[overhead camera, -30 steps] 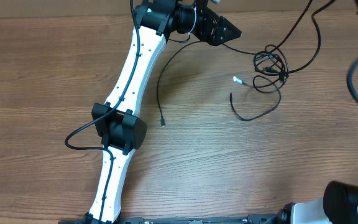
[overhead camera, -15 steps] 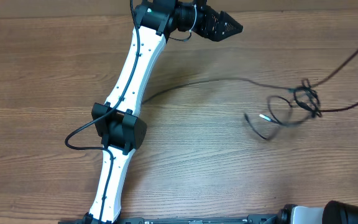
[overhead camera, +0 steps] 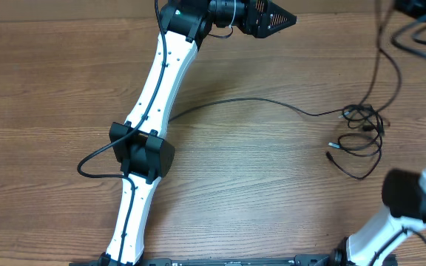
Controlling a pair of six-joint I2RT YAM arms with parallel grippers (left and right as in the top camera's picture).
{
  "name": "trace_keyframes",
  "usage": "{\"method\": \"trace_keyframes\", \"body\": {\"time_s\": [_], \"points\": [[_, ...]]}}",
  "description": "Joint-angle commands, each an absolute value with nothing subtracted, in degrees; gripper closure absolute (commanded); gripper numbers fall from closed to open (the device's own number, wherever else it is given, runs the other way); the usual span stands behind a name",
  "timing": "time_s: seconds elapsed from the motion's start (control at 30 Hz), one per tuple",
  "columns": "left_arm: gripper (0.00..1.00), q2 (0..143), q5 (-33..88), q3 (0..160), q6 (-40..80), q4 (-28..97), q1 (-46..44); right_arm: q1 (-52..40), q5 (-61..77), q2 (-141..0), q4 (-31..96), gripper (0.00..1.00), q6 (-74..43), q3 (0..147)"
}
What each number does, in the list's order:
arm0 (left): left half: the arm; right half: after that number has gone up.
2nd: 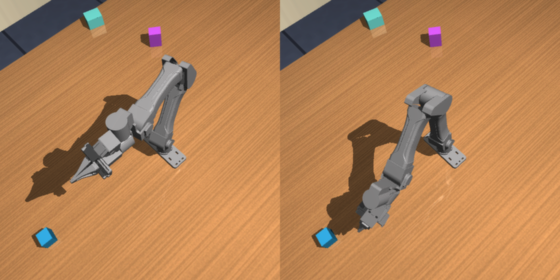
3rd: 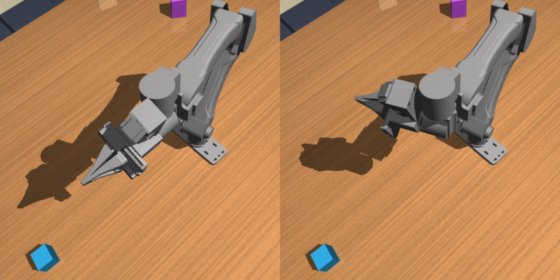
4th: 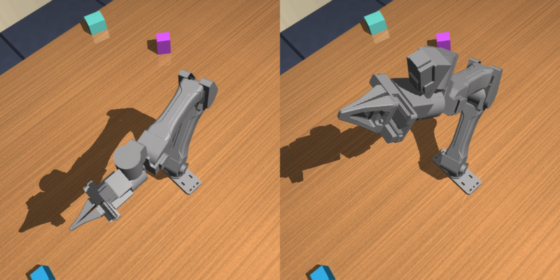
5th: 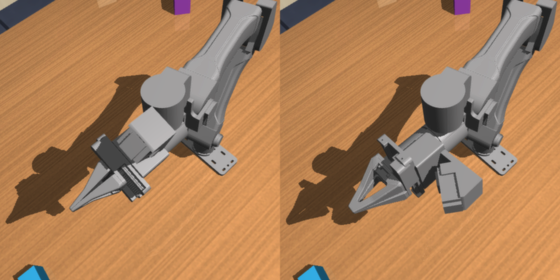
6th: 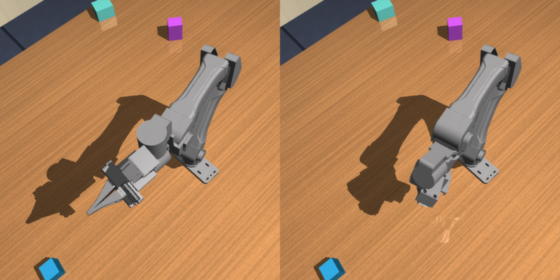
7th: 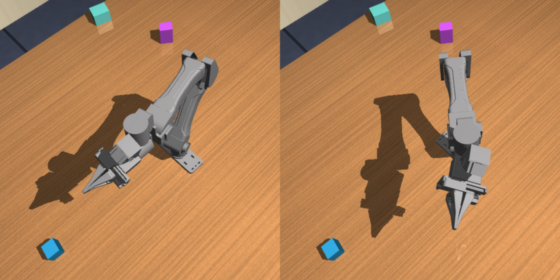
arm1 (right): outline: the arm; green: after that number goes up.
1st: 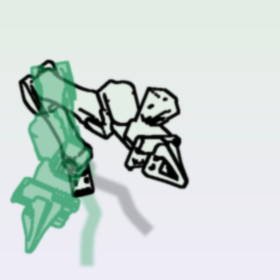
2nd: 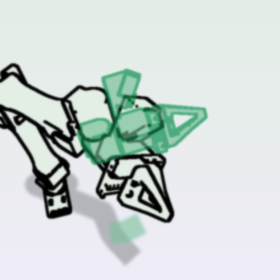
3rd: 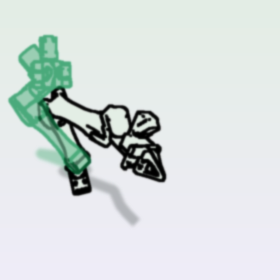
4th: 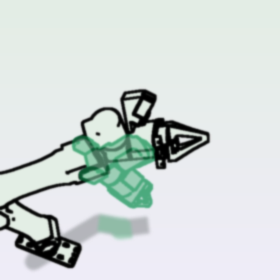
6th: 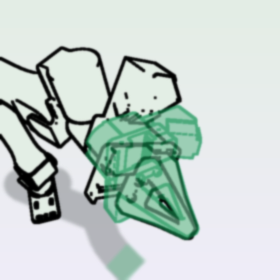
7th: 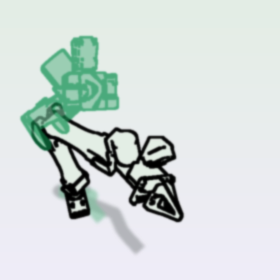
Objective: Untangle cables
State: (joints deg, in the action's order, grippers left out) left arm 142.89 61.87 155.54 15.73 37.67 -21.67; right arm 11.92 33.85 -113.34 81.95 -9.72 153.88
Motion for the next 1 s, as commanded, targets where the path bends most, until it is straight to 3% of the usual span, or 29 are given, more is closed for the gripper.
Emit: {"method": "trace_keyframes", "body": {"time_s": [0.0, 0.13, 0.27, 0.47, 0.7, 0.97], "points": [[0.00, 142.6, 64.4, 156.5, 17.0, 37.6, -21.3, 7.9, 43.7, -118.0, 82.8, 0.96, -8.3, 153.9], [0.00, 142.6, 65.0, 156.5, 17.0, 37.7, -21.3, 4.8, 41.6, -120.9, 83.2, 0.96, -5.8, 153.9], [0.00, 142.6, 71.4, 156.5, 16.7, 39.6, -21.3, 4.3, 29.3, -120.9, 82.9, 0.96, -6.0, 154.2], [0.00, 142.6, 72.9, 156.5, 6.0, 56.9, -21.6, 8.3, 25.0, -120.9, 81.8, 0.96, -12.4, 154.3], [0.00, 142.6, 66.0, 156.5, -8.5, 75.0, -23.3, 16.2, 38.1, -120.8, 74.6, 0.96, -17.6, 155.8], [0.01, 142.6, 50.9, 156.5, -16.9, 81.0, -29.2, 24.3, 54.7, -120.8, 64.1, 0.96, -26.3, 158.3]]}}
